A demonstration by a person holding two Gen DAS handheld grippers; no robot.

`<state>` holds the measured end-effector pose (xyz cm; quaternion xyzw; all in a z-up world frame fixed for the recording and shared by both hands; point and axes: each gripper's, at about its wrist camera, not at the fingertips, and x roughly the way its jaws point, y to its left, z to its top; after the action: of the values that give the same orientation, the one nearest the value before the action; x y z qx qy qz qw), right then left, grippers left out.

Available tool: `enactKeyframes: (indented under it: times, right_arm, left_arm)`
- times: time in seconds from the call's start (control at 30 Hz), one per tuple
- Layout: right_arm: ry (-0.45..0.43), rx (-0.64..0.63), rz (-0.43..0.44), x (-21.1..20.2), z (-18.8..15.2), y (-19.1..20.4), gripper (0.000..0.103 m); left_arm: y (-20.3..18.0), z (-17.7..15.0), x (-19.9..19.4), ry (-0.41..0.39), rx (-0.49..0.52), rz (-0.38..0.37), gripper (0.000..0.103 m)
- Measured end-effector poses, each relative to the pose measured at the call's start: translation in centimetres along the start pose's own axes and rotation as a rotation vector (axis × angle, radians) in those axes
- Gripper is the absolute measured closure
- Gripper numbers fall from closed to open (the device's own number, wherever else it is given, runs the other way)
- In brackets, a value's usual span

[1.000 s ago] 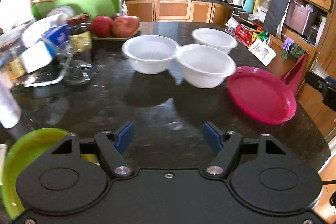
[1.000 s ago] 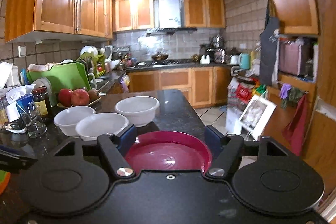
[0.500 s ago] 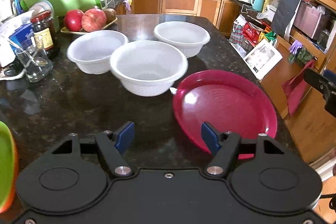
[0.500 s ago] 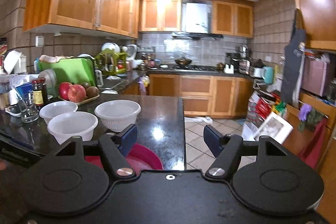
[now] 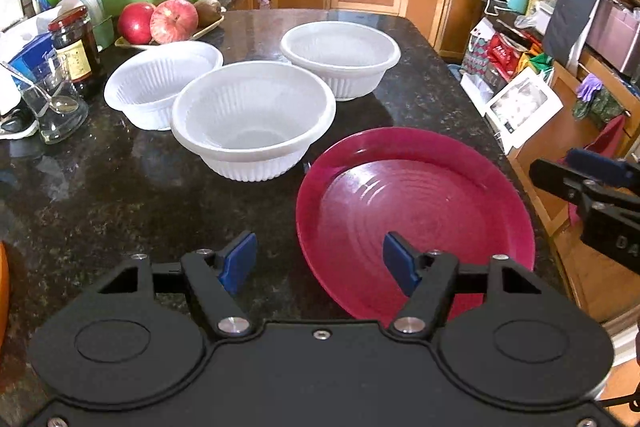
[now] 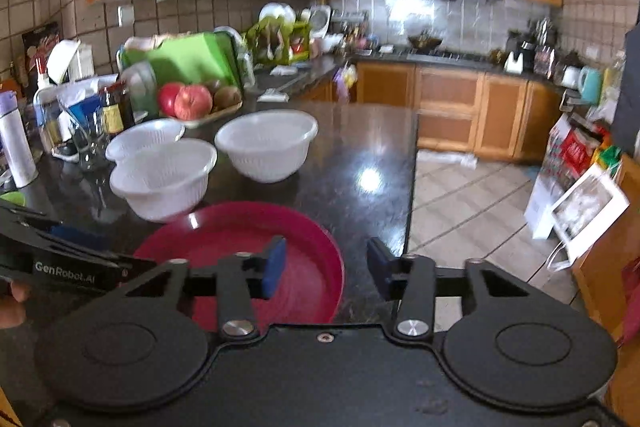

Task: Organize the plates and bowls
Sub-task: 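Move both grippers to the magenta plate rim and close them, then lift the magenta plate with both grippers toward the stacked plates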

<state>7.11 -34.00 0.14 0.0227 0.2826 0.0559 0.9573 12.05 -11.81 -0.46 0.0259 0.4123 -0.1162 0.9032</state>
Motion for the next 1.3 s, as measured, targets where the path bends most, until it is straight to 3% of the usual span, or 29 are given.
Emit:
enactKeyframes:
  times: [0.17,0.43,0.87,1.03,1.3]
  right_arm:
    - [0.059,0.016,0.012,2.0,-0.2,-0.4,0.067]
    - [0.111,0.045,0.013,4.1,-0.4,-1.6,0.075]
    - [0.168,0.088,0.033,5.6,-0.7,-2.2,0.091]
    - [0.172,0.094,0.015,5.1,-0.8,-2.0,0.091]
    - [0.182,0.096,0.013,3.8,-1.1,-0.9,0.091]
  left_arm:
    - [-0.2,0.0,0.8,0.028,-0.017,0.012,0.034]
    - [-0.5,0.3,1.6,0.076,-0.011,0.0,0.051]
    - [-0.4,0.6,2.2,0.083,-0.012,-0.005,0.066]
    - [-0.5,0.4,2.0,0.084,-0.005,-0.001,0.076]
    - [-0.1,-0.1,1.1,0.089,-0.006,0.009,0.08]
